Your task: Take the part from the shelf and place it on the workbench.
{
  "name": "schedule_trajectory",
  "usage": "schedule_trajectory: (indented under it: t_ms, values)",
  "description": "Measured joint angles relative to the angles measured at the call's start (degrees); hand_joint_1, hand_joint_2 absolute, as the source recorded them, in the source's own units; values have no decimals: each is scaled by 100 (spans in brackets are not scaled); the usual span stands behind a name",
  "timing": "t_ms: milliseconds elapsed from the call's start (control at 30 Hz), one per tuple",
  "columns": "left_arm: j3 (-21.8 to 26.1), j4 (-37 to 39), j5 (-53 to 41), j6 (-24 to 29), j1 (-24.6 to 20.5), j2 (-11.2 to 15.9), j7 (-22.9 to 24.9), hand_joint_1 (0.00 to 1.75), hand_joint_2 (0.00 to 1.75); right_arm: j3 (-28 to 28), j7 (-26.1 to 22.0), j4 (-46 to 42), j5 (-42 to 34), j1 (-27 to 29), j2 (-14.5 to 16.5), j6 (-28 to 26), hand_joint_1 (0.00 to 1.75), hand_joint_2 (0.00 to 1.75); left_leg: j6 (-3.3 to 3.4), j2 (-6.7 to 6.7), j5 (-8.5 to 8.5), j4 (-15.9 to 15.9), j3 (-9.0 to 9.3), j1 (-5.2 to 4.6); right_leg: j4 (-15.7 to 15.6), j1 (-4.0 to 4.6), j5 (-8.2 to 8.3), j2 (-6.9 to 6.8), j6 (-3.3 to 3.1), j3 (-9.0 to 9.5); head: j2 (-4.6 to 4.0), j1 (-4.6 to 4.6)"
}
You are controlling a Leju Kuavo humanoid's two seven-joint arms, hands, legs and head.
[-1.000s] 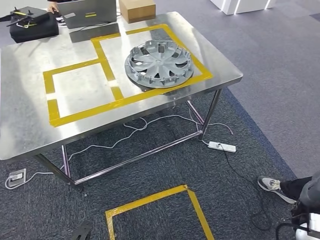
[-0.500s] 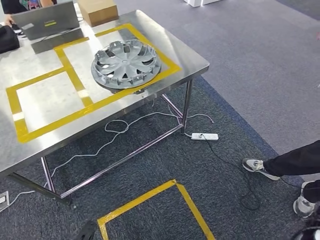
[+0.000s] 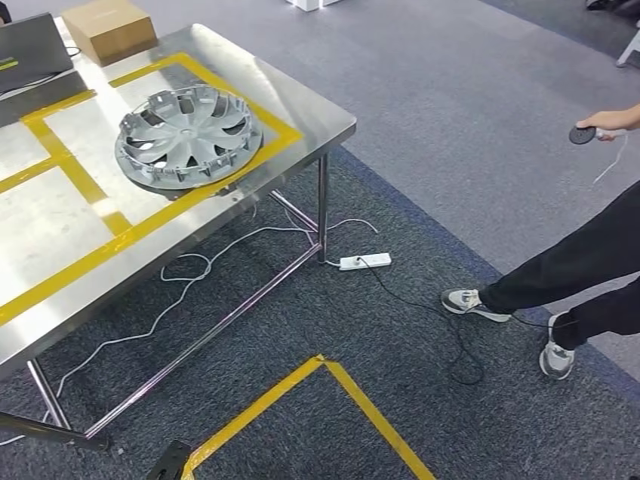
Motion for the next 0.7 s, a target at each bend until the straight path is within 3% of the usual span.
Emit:
schedule_trajectory:
  t_ms: [67,133,167,200,233,300,367,433,500,567,633,667,700]
  values:
    - [1,1,0,-1,15,7,0,0,0,-13,351,363,287,-56,16,-234,0,0,40,168,-4,-7,9,-13,683,16,-336,-354,37,-338,0,50]
    - [3,1,4,-1,36,14,-1,0,0,33,765,665,633,-92,64,-444,0,0,53,345,-16,-5,14,-30,1399,8,-592,-474,59,-677,0,57]
    - [3,1,8,1,39,18,-3,0,0,68,944,789,771,-88,97,-515,0,0,53,419,-23,-4,20,-34,1500,5,-582,-491,61,-714,0,58]
    - [3,1,11,4,39,18,-5,0,0,107,1095,898,869,-80,129,-561,0,0,48,485,-32,-4,32,-34,1352,4,-469,-508,58,-619,0,58]
    - [3,1,13,10,38,16,-9,0,0,140,1223,986,932,-76,157,-579,0,0,34,547,-45,-4,52,-34,995,5,-292,-553,51,-409,0,58]
    - [3,1,0,24,35,14,-15,0,0,197,1457,1125,996,-101,226,-561,0,0,-19,655,-84,0,98,-57,198,24,-45,-766,20,57,0,60]
    - [1,1,-30,34,25,16,-17,0,0,240,1627,1226,1030,-132,311,-520,0,0,-79,741,-110,-1,131,-90,-114,52,-8,-864,-43,247,0,56]
    - [-1,1,-57,37,10,15,-14,0,0,289,1704,1300,1101,-132,390,-474,0,0,-136,815,-117,-12,151,-88,-111,59,7,-750,-125,235,0,52]
    - [-2,1,-82,39,-1,12,-10,0,0,354,1695,1345,1222,-130,445,-406,0,0,-200,690,-241,122,104,-67,-136,45,34,-650,-198,226,0,41]
    - [-3,1,-103,40,3,9,-9,0,0,446,1610,1362,1353,-157,475,-321,0,0,-235,426,-600,717,-166,-54,-154,31,56,-542,-255,211,0,23]
    - [-5,1,-114,39,18,4,-5,0,0,544,1504,1368,1455,-181,485,-239,0,0,-235,310,-916,1467,-536,-54,-153,36,67,-411,-284,185,0,20]
    - [-5,1,-119,39,23,3,-2,0,0,584,1456,1370,1493,-182,486,-206,0,0,-230,300,-924,1639,-633,-53,-151,39,73,-340,-286,178,0,20]
    - [-5,1,-123,38,24,3,2,0,0,620,1415,1373,1522,-177,486,-175,0,0,-223,293,-809,1580,-620,-52,-149,38,81,-269,-281,175,0,20]
